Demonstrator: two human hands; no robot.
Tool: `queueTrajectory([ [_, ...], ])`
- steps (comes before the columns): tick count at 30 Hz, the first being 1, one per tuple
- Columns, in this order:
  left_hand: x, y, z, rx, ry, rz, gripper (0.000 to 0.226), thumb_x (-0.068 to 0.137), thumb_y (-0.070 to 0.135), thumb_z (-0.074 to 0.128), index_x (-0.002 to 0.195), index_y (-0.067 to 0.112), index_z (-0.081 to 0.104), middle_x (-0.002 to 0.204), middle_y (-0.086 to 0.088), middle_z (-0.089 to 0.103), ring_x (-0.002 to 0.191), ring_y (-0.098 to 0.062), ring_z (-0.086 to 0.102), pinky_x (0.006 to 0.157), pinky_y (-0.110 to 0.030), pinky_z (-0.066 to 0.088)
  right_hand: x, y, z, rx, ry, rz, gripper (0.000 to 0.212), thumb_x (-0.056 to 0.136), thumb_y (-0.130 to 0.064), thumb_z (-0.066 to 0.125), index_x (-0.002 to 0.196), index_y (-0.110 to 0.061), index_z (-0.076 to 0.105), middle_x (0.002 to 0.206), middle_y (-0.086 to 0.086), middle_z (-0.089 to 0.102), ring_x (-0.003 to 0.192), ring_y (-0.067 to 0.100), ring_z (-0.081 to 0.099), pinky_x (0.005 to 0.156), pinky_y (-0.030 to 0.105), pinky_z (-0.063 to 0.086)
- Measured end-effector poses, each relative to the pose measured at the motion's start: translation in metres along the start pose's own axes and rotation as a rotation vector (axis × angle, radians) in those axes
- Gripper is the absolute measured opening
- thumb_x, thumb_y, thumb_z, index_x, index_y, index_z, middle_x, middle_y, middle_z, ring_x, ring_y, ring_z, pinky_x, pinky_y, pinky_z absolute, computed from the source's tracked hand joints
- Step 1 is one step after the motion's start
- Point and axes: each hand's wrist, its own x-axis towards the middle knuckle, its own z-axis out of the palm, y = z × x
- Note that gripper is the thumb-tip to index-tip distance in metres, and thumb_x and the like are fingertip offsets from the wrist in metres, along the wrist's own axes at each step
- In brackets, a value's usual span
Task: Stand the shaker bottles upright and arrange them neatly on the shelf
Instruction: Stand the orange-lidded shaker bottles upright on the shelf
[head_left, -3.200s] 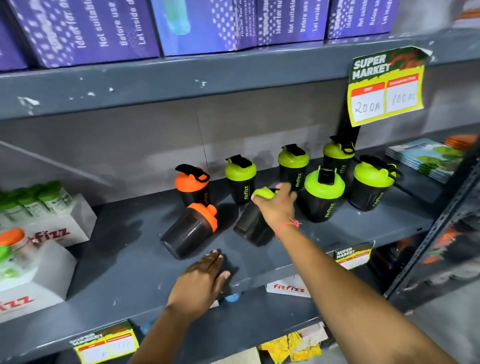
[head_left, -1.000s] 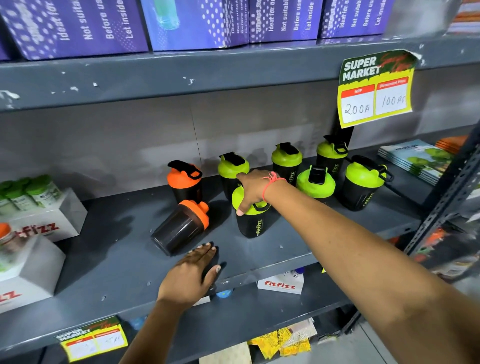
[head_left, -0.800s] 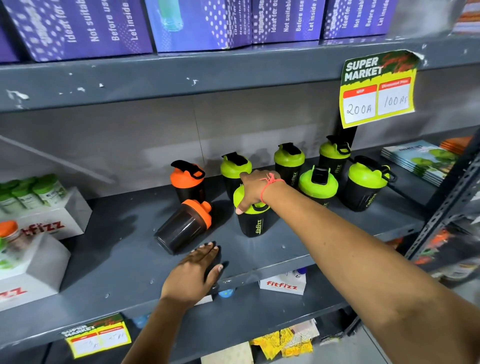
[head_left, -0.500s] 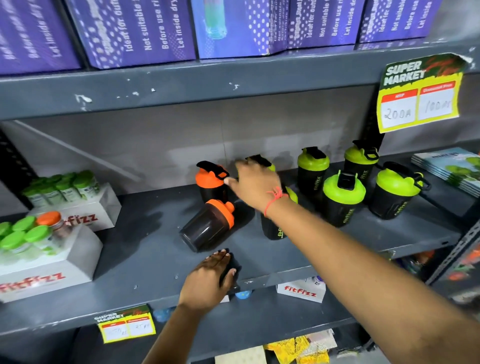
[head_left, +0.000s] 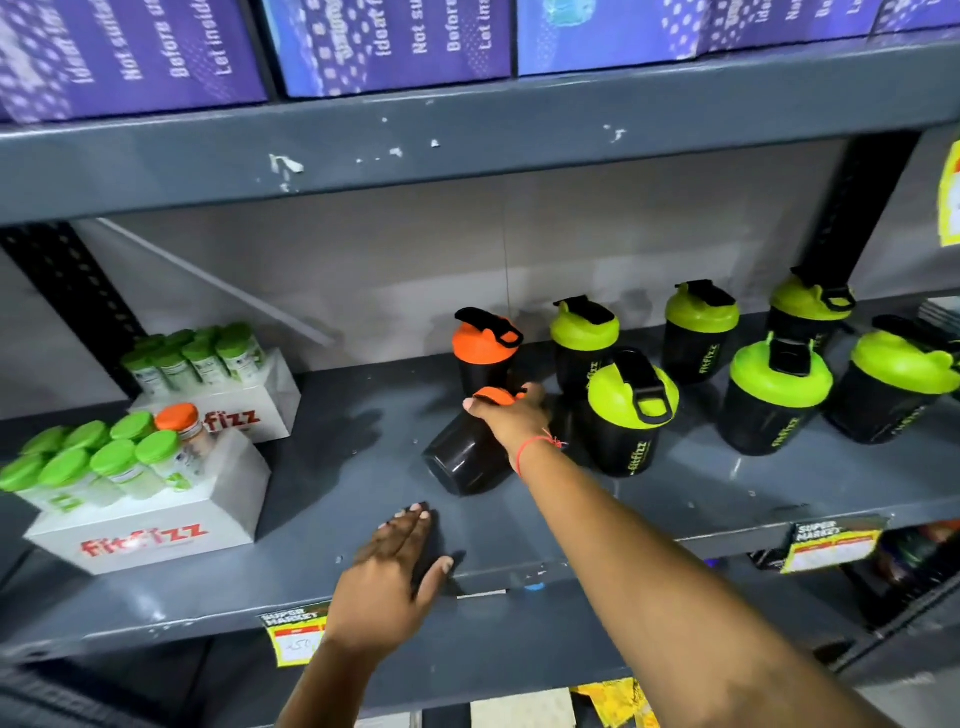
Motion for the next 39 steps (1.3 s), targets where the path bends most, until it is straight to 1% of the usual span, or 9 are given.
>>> queueTrajectory([
  [3,0.001,-0.007,0.001,0.016,0.016,-0.009,0.077,0.089,0.062,0.013,0.120,0.007,0.056,0.122,-0.012,0.060,0.108,-0.028,0.058,0.096,-0.028,0.029,0.001,0.001,0.003,0.096,0.063,0.013,0.070,0.067,-0.029,0.076,0.123,-0.013,0.037,0.131,0.020,0.043,0.112,0.037,0.054,0.099,0.046,0.046],
  [6,0.001,-0.005,0.000,0.020,0.010,-0.014,0.077,0.089,0.062,0.012,0.118,0.006,0.057,0.120,-0.012,0.061,0.107,-0.026,0.059,0.097,-0.029,0.032,-0.002,-0.001,0.004,0.163,0.105,-0.087,0.062,0.065,-0.022,0.076,0.116,-0.013,0.041,0.127,0.017,0.048,0.107,0.033,0.055,0.095,0.041,0.048],
  [9,0.001,-0.005,-0.001,0.022,-0.001,-0.016,0.078,0.089,0.062,0.010,0.120,0.007,0.057,0.121,-0.010,0.061,0.108,-0.024,0.058,0.090,-0.034,0.044,-0.019,-0.006,-0.003,0.010,0.174,-0.363,0.060,0.067,-0.019,0.075,0.118,-0.012,0.043,0.124,0.014,0.044,0.104,0.034,0.055,0.091,0.038,0.046],
  [14,0.001,-0.005,0.000,0.006,0.006,-0.010,0.079,0.090,0.061,0.011,0.119,0.004,0.057,0.120,-0.014,0.061,0.108,-0.027,0.058,0.098,-0.028,0.024,-0.037,0.019,-0.005,-0.440,0.266,-0.867,0.063,0.059,-0.014,0.079,0.112,-0.015,0.044,0.125,0.022,0.050,0.114,0.042,0.052,0.096,0.043,0.048],
  [22,-0.001,-0.003,-0.004,0.021,0.010,-0.026,0.077,0.090,0.060,0.011,0.115,0.005,0.060,0.117,-0.012,0.064,0.104,-0.026,0.060,0.083,-0.045,0.046,-0.058,0.010,-0.022,-0.505,0.218,-0.809,0.053,0.073,-0.038,0.069,0.116,-0.009,0.056,0.142,0.012,0.042,0.129,0.032,0.041,0.100,0.041,0.042],
  [26,-0.001,-0.005,-0.002,0.027,0.014,-0.004,0.077,0.089,0.061,0.013,0.117,0.005,0.059,0.119,-0.013,0.062,0.106,-0.029,0.059,0.088,-0.044,0.036,-0.057,-0.029,-0.036,-0.198,0.173,-0.768,0.030,0.079,-0.002,0.049,0.104,-0.005,0.065,0.123,0.013,0.061,0.116,0.027,0.056,0.096,0.030,0.042],
  [31,-0.001,-0.002,-0.002,-0.008,0.029,0.019,0.090,0.083,0.069,0.002,0.126,0.007,0.050,0.131,-0.011,0.051,0.119,-0.028,0.048,0.098,-0.038,0.022,0.027,-0.037,-0.043,-1.182,-0.298,-0.622,0.055,0.082,-0.001,0.045,0.127,-0.030,0.054,0.126,-0.006,0.049,0.120,0.024,0.048,0.094,0.039,0.040],
  [35,0.000,-0.004,0.001,-0.027,0.054,0.022,0.102,0.072,0.076,-0.009,0.135,0.011,0.037,0.142,-0.006,0.038,0.131,-0.022,0.033,0.103,-0.029,0.010,0.035,-0.065,-0.041,-1.519,-0.331,-0.598,0.054,0.058,-0.022,0.068,0.111,-0.026,0.067,0.105,0.010,0.066,0.102,0.034,0.064,0.073,0.049,0.056],
  [39,0.001,-0.007,0.004,-0.024,0.013,0.017,0.092,0.081,0.071,0.001,0.129,0.007,0.047,0.134,-0.010,0.049,0.124,-0.026,0.043,0.102,-0.036,0.019,-0.087,-0.110,-0.053,-1.547,-0.315,-0.676,0.046,0.087,-0.014,0.060,0.130,-0.002,0.049,0.130,0.024,0.053,0.124,0.038,0.048,0.078,0.033,0.042],
])
